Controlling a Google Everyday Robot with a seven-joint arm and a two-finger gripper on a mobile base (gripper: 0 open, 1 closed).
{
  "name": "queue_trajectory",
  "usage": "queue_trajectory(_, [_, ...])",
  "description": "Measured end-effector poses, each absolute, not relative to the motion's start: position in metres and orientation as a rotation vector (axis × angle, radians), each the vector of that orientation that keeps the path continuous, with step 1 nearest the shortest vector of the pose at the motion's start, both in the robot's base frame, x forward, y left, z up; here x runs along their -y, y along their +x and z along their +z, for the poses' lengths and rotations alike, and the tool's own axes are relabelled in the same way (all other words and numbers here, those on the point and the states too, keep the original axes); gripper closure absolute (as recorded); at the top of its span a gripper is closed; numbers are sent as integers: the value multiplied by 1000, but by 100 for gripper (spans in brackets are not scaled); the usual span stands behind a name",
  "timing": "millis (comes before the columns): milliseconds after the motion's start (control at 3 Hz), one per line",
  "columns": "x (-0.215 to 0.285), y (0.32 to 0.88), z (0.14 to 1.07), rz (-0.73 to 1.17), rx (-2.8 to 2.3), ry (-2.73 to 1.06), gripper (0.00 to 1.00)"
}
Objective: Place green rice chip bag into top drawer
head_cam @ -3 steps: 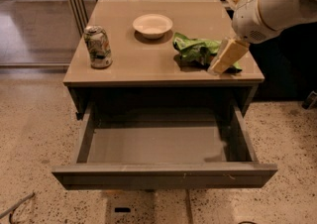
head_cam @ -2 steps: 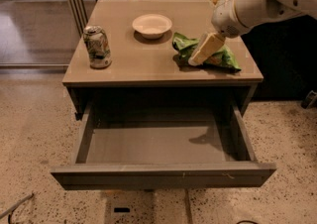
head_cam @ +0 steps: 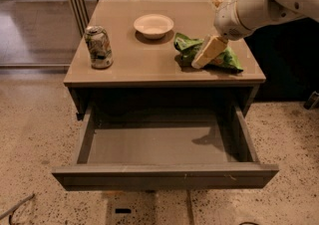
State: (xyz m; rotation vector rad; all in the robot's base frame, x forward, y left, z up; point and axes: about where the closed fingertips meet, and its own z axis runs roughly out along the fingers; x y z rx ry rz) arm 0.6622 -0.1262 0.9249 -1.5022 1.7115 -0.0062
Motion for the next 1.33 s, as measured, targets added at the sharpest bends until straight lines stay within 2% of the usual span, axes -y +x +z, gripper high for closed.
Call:
queue_trajectory(667, [123,672,884,-77,-1701,-1585,0])
queue_trajectory(1000, [122,685,867,-78,-1715,-1589,19])
queue_trajectory(1333, [122,685,867,-78,-1715,-1589,42])
